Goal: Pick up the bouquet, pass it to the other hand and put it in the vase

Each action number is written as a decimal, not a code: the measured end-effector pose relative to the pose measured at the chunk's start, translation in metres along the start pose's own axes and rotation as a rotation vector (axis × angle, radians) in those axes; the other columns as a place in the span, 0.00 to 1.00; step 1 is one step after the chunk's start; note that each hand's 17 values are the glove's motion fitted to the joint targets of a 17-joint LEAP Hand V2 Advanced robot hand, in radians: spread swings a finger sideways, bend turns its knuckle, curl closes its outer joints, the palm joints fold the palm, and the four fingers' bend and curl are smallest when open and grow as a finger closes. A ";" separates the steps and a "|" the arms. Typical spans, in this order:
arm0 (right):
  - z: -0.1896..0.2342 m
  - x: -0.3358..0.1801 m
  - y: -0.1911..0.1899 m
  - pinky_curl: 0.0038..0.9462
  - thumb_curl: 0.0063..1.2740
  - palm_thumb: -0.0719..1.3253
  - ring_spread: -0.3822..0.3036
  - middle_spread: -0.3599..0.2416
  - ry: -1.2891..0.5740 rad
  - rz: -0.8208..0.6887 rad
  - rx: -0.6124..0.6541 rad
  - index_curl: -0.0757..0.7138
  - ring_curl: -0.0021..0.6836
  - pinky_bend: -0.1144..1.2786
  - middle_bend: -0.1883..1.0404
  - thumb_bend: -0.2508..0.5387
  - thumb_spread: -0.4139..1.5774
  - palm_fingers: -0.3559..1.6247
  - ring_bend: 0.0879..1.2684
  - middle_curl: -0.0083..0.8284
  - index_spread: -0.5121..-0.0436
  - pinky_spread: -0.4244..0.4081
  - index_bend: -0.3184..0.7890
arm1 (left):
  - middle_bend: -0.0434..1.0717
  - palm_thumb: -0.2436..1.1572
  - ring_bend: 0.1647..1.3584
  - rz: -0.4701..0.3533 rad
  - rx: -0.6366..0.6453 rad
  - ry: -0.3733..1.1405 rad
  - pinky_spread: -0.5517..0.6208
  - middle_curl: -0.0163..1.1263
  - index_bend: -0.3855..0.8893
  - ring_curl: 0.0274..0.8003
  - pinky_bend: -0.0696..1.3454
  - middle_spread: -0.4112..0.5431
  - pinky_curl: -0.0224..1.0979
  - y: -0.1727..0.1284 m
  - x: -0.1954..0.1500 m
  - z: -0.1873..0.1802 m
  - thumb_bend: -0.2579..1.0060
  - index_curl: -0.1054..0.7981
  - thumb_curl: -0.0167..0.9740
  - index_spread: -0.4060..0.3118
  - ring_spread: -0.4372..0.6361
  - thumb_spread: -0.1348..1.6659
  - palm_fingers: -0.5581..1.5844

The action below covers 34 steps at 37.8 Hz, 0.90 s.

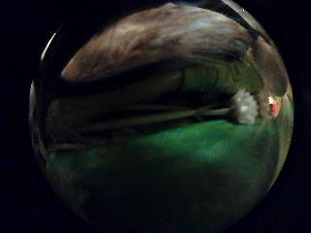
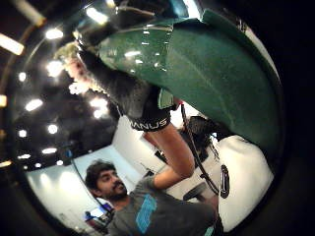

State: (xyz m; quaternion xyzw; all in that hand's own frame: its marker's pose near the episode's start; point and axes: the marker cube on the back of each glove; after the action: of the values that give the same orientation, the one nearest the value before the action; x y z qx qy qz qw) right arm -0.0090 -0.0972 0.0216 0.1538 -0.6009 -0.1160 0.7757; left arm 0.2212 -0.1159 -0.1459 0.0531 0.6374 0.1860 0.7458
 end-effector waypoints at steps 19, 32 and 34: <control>-0.055 -0.008 0.006 0.47 0.52 0.68 0.31 0.37 0.350 0.013 -0.060 0.64 0.69 0.54 0.56 0.28 0.59 0.66 0.54 0.62 0.51 0.39 0.40 | 0.62 0.70 0.53 0.096 0.216 -0.188 0.13 0.51 0.47 0.55 0.48 0.04 0.42 -0.014 0.031 -0.092 0.18 0.58 0.56 0.12 0.07 0.49 0.92; -0.100 -0.003 0.005 0.40 0.49 0.68 0.44 0.41 0.428 -0.003 0.051 0.64 0.54 0.42 0.43 0.29 0.66 0.61 0.29 0.54 0.49 0.70 0.46 | 0.65 0.70 0.56 0.159 0.280 -0.203 0.11 0.53 0.49 0.57 0.50 0.04 0.43 -0.017 0.075 -0.211 0.18 0.64 0.57 0.11 0.07 0.50 0.91; -0.102 -0.002 0.006 0.39 0.49 0.68 0.45 0.42 0.433 0.024 0.054 0.65 0.54 0.41 0.41 0.29 0.67 0.61 0.27 0.54 0.49 0.73 0.46 | 0.66 0.70 0.56 0.165 0.301 -0.205 0.11 0.53 0.49 0.57 0.50 0.04 0.43 -0.017 0.079 -0.227 0.18 0.65 0.57 0.11 0.07 0.51 0.91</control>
State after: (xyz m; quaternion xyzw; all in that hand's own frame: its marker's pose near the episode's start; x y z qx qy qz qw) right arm 0.0893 -0.0814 -0.0012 0.1886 -0.4250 -0.0548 0.8836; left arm 0.0134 -0.1405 -0.2658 0.2346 0.5721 0.1428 0.7728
